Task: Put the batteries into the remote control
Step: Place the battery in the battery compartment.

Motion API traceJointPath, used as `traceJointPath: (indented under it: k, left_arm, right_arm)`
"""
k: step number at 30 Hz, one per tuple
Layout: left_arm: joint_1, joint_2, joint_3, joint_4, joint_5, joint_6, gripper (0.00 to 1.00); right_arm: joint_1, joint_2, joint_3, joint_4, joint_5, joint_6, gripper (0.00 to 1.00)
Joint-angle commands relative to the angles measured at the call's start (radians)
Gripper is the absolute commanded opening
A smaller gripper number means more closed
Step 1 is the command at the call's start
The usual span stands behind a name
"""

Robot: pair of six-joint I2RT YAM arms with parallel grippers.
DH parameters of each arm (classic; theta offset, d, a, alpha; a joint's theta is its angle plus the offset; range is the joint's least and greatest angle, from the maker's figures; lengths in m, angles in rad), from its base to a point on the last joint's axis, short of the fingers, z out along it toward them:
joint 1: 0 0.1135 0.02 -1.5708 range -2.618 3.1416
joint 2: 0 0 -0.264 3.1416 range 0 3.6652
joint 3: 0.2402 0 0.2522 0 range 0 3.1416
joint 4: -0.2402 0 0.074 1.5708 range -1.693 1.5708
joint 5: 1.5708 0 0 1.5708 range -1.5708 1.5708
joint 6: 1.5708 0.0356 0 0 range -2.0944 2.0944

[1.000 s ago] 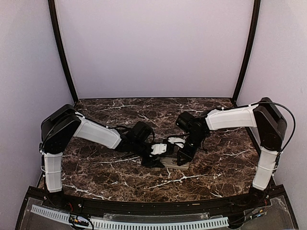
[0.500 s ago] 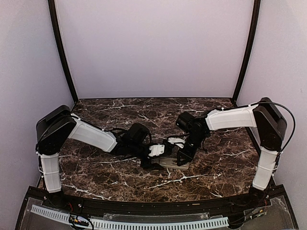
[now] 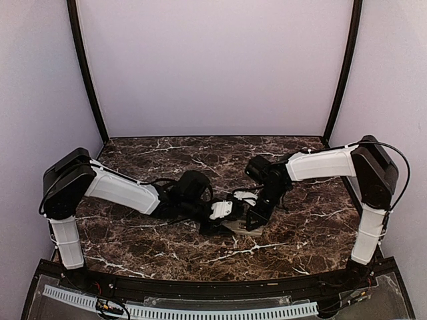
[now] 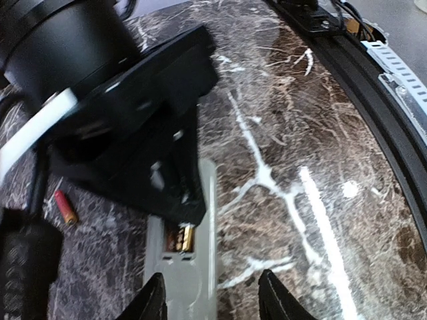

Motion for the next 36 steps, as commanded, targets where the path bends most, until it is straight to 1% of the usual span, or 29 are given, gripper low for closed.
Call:
traceJointPath:
  k: [1,5,9,11,14,16,19,29,36]
  left_arm:
    - [-0.072,0.017,-0.001,0.044,-0.010,0.033,0.46]
    - [-0.078,0.043,0.012,0.108,-0.047,0.015,0.44]
    - [-0.080,0.063,0.020,0.129,-0.089,0.018,0.49]
    - [-0.080,0.076,0.016,0.142,-0.144,0.014,0.52]
    - [-0.080,0.092,0.018,0.154,-0.204,0.000,0.51]
    - [-0.080,0.104,0.026,0.155,-0.224,0.000,0.50]
    - [-0.081,0.120,0.040,0.150,-0.212,-0.014,0.45]
    - [-0.093,0.158,0.061,0.161,-0.220,-0.018,0.41]
    - [-0.094,0.176,0.062,0.126,-0.241,0.017,0.32]
  right_arm:
    - [0.017,0.102,-0.034,0.099,0.036,-0.011,0.06]
    - [0.017,0.102,-0.036,0.104,0.032,-0.013,0.07]
    - [0.017,0.111,-0.028,0.102,0.027,-0.016,0.07]
    - [0.017,0.113,-0.027,0.102,0.027,-0.017,0.08]
    - [0.018,0.110,-0.031,0.107,0.025,-0.020,0.08]
    - [0.015,0.110,-0.030,0.108,0.024,-0.020,0.08]
    - [0.017,0.111,-0.025,0.107,0.022,-0.020,0.08]
    - [0.014,0.107,-0.032,0.116,0.018,-0.021,0.08]
    - [0.014,0.105,-0.034,0.121,0.016,-0.025,0.08]
